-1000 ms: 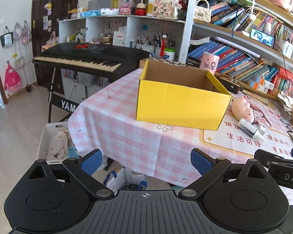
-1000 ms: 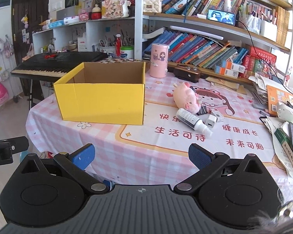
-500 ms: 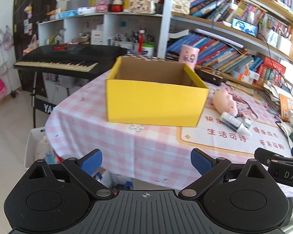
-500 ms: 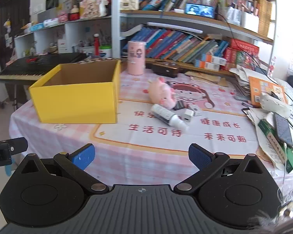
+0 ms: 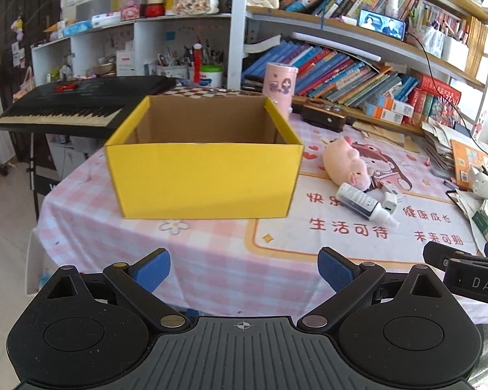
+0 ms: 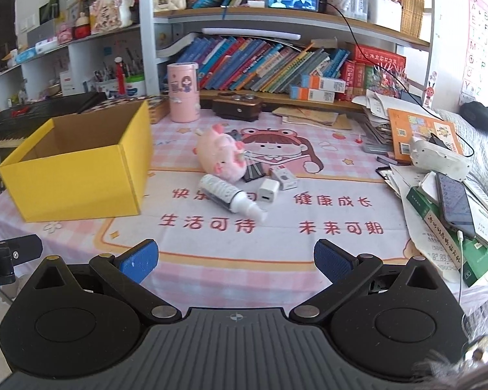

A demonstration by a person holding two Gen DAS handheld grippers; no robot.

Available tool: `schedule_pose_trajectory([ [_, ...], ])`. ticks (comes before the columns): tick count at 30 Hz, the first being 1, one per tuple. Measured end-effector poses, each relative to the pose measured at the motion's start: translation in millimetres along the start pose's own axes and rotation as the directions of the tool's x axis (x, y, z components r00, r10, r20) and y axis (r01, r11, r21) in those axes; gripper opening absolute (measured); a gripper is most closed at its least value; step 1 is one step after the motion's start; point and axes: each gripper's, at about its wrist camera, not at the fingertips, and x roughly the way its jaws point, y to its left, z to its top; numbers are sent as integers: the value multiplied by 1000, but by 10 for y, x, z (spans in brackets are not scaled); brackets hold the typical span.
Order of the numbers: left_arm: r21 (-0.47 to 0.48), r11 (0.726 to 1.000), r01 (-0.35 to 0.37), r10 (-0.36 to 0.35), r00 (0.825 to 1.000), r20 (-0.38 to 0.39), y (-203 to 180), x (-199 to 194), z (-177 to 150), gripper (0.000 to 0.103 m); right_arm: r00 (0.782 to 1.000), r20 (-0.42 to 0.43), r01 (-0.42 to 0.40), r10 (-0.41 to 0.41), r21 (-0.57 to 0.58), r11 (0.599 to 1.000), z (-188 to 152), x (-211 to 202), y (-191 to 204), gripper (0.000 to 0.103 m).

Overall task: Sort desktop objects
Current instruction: 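Move right tool toward white charger plug while left tool approaches white spray bottle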

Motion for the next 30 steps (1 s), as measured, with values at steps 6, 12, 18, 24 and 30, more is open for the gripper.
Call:
schedule_pose_trajectory([
  [6,14,1000,13,-13,1000,-27,-256,184,69,99,1000,-28,10,-10,11,1000,76,182,-250,103],
  [12,24,999,23,-22,998,-56,-497,357,119,99,999,-54,10,-9,18,1000,153,374,-484,103],
  [18,31,999,28,-26,997,-76,-738,531,191,99,997,-73,9,-8,17,1000,240,567,-696,103],
  [24,29,999,28,-26,996,-87,-985,699,249,99,996,-85,3,-3,8,1000,336,758,-921,103],
  [30,12,1000,4,-3,996,-94,-1154,817,286,99,995,-98,-37,36,-2,999,431,946,-1097,102],
])
